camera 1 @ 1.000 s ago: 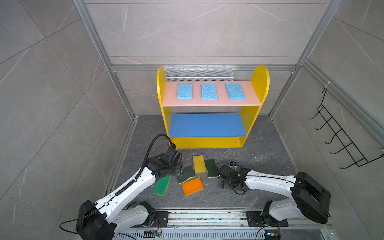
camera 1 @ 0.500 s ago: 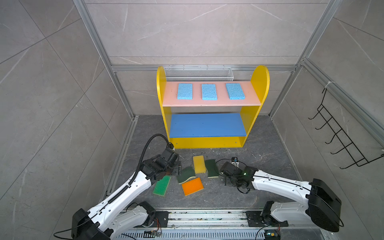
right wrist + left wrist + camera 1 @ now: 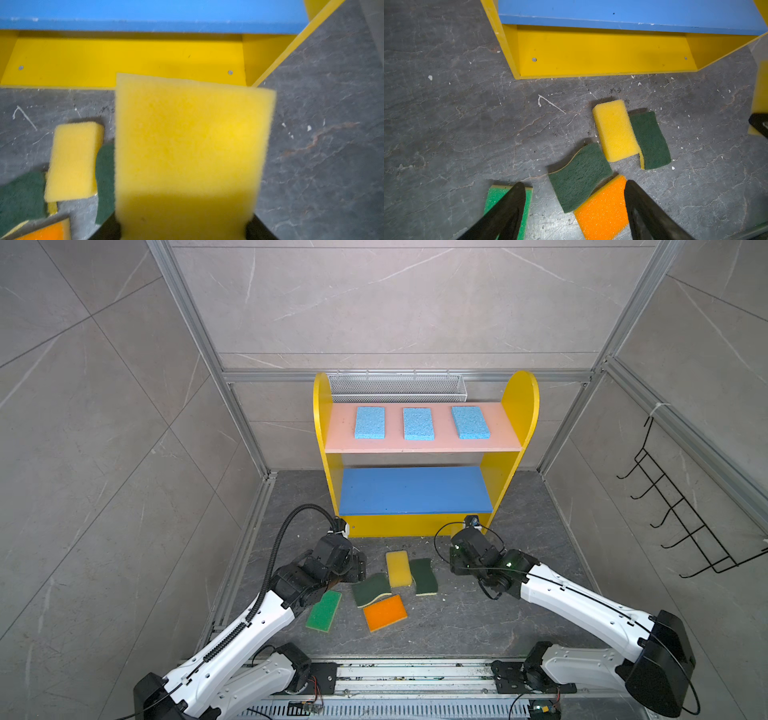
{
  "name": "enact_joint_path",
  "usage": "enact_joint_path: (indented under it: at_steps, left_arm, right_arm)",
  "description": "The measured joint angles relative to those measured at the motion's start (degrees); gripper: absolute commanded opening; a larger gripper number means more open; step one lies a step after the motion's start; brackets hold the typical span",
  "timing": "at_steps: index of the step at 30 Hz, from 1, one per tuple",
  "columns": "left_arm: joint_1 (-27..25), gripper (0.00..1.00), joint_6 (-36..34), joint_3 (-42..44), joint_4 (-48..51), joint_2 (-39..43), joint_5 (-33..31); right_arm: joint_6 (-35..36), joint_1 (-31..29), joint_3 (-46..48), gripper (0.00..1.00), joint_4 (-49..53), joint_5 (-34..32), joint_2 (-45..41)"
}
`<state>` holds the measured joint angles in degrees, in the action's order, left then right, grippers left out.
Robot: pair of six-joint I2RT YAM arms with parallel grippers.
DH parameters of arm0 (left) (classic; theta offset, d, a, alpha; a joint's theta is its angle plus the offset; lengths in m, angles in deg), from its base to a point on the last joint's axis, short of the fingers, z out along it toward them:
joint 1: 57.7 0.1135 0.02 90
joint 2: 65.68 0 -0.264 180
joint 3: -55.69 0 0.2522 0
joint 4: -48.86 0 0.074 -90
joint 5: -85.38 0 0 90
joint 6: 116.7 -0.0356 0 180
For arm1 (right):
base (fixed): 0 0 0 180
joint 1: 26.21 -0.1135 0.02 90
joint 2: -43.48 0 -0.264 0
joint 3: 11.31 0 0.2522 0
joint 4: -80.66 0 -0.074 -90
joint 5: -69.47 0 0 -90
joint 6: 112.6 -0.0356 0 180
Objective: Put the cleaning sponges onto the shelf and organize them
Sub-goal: 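Carry the yellow sponge with the right gripper to the blue lower shelf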
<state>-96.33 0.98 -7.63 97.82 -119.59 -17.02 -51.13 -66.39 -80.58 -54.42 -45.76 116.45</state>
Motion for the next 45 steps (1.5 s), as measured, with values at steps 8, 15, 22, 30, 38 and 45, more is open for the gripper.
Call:
enact_joint_path:
  at_steps: [8,15,22,30,38,45]
  left_arm:
    - [0.0,0.77,-0.9,0.9,-2.8,0.3,0.6]
    - [0.0,0.77,-1.7,1.6,-3.6,2.0,0.5]
    - [0.0,0.77,-2.7,1.6,-3.6,2.3,0.3]
    - [0.0,0.77,-3.5,1.4,-3.6,0.5,0.0]
    - [0.0,0.76,-3.5,0.7,-3.6,-0.4,-0.7]
    - [0.0,0.76,-3.5,-0.5,-2.8,-0.6,-1.1]
  right_arm:
    - [9.6,5.9,-11.6,0.67,-6.2,3.2,10.1]
    - [13.5,11.9,-19.0,0.68,-8.3,5.0,15.8]
    - [16.5,16.2,-22.7,0.68,-8.6,6.5,20.5]
    - [19.2,18.1,-23.6,0.68,-8.8,8.8,23.1]
    - [20.2,21.2,-23.8,0.68,-10.3,11.0,25.3]
    - [21.7,21.5,-25.3,0.68,-11.0,13.1,27.5]
